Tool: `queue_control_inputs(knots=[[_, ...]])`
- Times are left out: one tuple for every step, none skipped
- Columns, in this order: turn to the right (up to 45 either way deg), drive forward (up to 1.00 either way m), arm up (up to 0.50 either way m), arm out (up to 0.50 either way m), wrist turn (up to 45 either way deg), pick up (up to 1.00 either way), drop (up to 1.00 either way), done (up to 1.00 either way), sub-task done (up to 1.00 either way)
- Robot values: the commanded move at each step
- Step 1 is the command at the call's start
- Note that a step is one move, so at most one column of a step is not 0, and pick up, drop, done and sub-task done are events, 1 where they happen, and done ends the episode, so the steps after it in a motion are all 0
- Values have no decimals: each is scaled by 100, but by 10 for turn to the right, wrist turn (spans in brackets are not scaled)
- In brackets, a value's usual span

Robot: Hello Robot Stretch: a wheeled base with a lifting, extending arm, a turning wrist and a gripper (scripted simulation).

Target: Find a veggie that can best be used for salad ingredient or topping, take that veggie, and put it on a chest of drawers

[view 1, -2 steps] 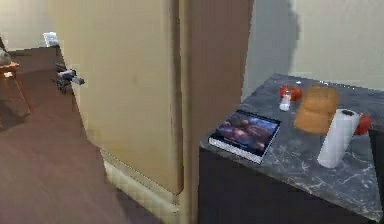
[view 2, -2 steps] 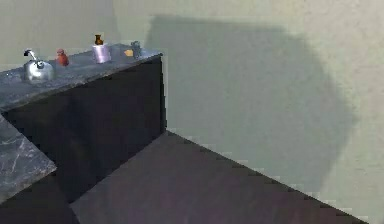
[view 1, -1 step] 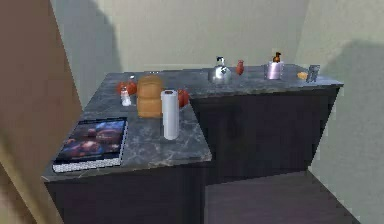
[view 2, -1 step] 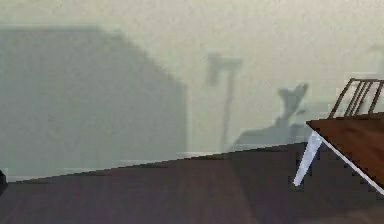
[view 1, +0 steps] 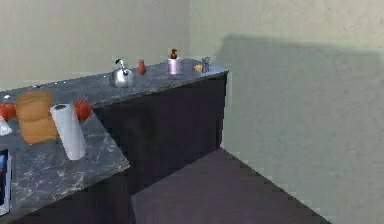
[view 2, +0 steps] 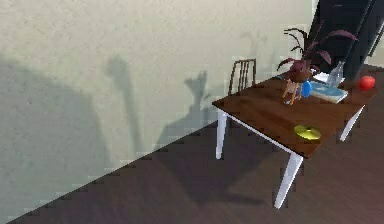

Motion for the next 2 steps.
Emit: queue_control_inputs(knots=[[0,65,0,0,0,0,0,0,0],[-240,0,0,0,0,0,0,0,0]])
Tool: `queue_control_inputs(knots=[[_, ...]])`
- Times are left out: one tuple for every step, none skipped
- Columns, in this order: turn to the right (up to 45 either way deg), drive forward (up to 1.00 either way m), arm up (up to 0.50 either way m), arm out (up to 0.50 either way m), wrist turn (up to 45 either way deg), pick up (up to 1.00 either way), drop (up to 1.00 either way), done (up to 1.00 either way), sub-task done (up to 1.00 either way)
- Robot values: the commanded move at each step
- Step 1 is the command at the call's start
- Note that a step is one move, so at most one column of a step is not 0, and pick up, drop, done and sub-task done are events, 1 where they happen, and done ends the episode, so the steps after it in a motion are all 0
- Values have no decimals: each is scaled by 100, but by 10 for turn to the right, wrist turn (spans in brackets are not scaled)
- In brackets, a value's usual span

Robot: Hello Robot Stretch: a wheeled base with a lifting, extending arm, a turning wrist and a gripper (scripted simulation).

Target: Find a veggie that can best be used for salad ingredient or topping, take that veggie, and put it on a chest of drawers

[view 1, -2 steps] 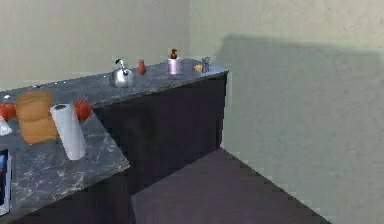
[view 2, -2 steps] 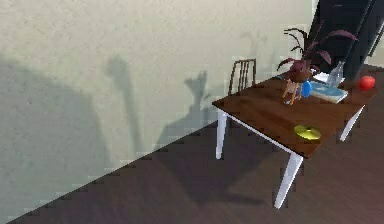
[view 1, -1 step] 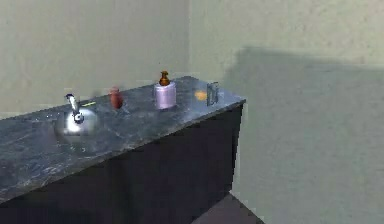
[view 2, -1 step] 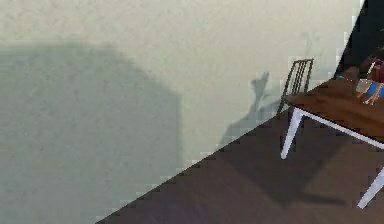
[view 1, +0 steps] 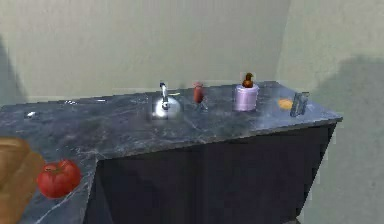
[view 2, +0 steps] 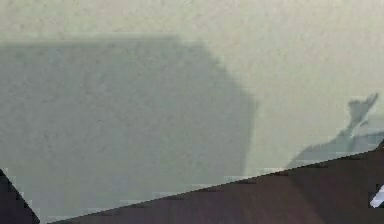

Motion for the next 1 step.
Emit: queue_control_inputs(knots=[[0,45,0,0,0,0,0,0,0]])
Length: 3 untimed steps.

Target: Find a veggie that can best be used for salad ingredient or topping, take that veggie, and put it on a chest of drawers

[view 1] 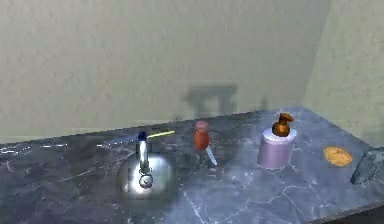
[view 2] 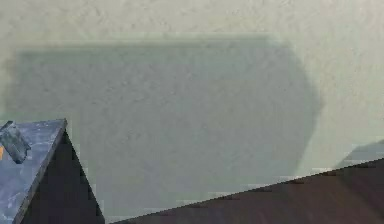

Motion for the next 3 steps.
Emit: queue_control_inputs(knots=[[-450,0,0,0,0,0,0,0,0],[-450,0,0,0,0,0,0,0,0],[-450,0,0,0,0,0,0,0,0]])
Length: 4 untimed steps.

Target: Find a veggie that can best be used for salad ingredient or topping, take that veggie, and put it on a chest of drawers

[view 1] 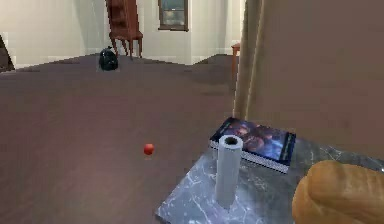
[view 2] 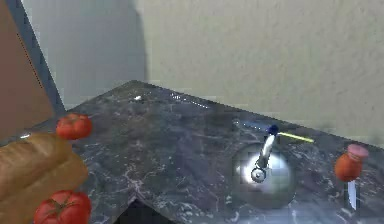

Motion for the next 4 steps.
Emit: queue_control_inputs(knots=[[-300,0,0,0,0,0,0,0,0],[0,0,50,0,0,0,0,0,0],[0,0,38,0,0,0,0,0,0],[0,0,0,2,0,0,0,0,0]])
